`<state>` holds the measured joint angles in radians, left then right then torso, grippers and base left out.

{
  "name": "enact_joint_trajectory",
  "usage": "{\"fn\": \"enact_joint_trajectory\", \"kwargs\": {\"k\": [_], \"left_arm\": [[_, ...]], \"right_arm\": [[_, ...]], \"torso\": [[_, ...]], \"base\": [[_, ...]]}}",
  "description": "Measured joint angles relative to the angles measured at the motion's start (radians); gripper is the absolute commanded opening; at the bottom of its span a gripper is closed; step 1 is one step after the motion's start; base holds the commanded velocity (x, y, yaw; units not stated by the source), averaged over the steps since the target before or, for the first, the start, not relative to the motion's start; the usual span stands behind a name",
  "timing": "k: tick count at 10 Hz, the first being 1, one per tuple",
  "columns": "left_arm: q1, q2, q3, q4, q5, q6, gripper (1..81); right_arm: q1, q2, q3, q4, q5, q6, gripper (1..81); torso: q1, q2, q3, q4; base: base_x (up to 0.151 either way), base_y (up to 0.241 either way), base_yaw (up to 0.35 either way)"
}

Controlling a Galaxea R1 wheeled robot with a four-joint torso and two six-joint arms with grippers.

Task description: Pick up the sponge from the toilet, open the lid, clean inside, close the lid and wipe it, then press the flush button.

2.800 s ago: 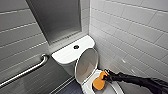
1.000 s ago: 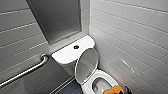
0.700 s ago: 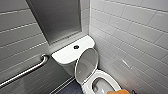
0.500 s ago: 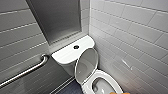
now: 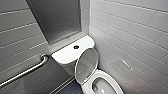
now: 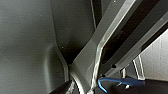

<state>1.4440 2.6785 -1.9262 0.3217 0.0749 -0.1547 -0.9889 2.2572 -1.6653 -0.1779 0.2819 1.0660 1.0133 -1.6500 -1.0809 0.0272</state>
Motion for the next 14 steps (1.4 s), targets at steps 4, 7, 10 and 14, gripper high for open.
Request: {"fn": "enact_joint_trajectory", "kwargs": {"k": [4,7,10,14], "left_arm": [[-0.001,0.0,0.0,0.0,-0.001,-0.001,81.1],[-0.005,0.0,0.0,0.0,0.001,-0.002,81.1],[-0.01,0.0,0.0,0.0,-0.001,-0.003,81.1],[-0.01,0.0,0.0,0.0,0.0,-0.003,81.1]], "right_arm": [[0.033,0.01,0.052,-0.064,-0.142,-0.003,1.0],[0.129,0.053,0.055,-0.105,-0.257,-0.003,1.0],[0.264,0.14,0.036,-0.153,-0.44,-0.003,1.0],[0.365,0.219,-0.029,-0.204,-0.562,-0.003,1.0]], "torso": [[0.0,0.0,0.0,0.0],[0.0,0.0,0.0,0.0],[0.0,0.0,0.0,0.0],[0.0,0.0,0.0,0.0]], "base": [[0.0,0.0,0.0],[0.0,0.0,0.0],[0.0,0.0,0.0],[0.0,0.0,0.0]]}}
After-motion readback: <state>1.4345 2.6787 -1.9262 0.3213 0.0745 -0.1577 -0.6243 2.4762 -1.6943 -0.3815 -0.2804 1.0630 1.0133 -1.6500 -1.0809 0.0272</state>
